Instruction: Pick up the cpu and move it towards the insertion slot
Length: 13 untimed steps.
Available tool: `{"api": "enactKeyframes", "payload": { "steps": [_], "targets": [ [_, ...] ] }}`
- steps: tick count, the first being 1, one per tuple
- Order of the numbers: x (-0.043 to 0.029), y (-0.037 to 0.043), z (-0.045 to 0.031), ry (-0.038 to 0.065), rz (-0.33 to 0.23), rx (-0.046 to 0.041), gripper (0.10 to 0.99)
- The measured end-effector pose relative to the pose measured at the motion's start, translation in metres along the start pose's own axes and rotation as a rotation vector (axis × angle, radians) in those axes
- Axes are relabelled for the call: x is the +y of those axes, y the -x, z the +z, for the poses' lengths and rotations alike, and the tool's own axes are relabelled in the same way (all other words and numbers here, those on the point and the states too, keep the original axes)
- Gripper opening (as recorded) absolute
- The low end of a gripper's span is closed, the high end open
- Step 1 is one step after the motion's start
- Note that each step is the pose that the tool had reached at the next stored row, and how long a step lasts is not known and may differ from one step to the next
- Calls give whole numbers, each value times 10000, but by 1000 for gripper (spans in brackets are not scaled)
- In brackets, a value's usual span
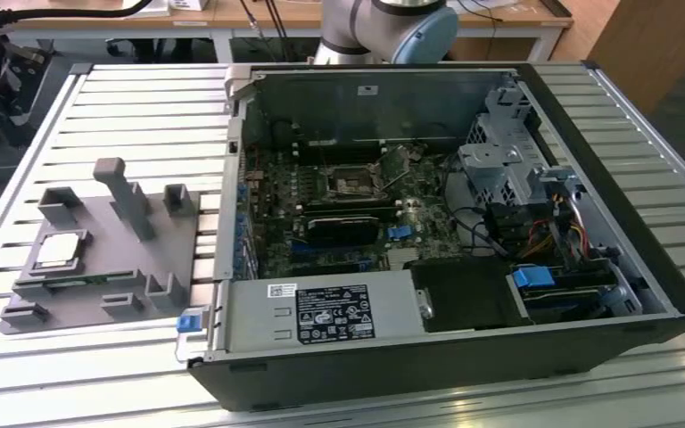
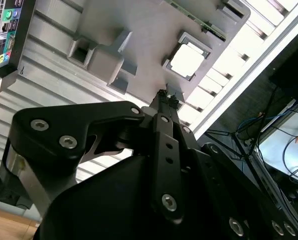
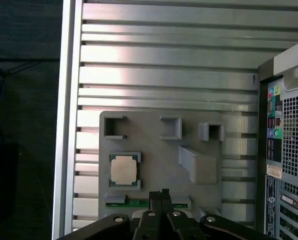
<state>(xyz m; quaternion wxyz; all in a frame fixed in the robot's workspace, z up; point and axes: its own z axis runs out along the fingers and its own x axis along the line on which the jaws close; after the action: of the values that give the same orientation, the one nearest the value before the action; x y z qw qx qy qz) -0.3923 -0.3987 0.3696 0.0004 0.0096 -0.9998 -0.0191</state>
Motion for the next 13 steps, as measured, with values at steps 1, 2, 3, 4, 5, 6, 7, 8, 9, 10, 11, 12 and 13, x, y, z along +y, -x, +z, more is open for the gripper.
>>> {"api": "enactKeyframes", "payload": {
  "steps": [1,2,3,4,5,6,7,8,9,10,11,12,13],
  "targets": [
    [0,-13,0,0,0,0,106],
    [0,-29,0,0,0,1,106],
    [1,-43,0,0,0,-1,106],
    [1,-63,0,0,0,0,106],
    [2,-82,1,1,1,0,106],
    [2,-99,1,1,0,-1,106],
    [2,-117,1,0,1,0,106],
    [3,-136,2,1,0,-1,106],
    [3,-162,3,0,1,0,106],
    [3,-193,5,1,0,-1,106],
    [4,-218,6,0,1,0,106],
    [5,-245,8,0,0,0,106],
    [5,-267,10,1,0,-1,106]
  ]
}}
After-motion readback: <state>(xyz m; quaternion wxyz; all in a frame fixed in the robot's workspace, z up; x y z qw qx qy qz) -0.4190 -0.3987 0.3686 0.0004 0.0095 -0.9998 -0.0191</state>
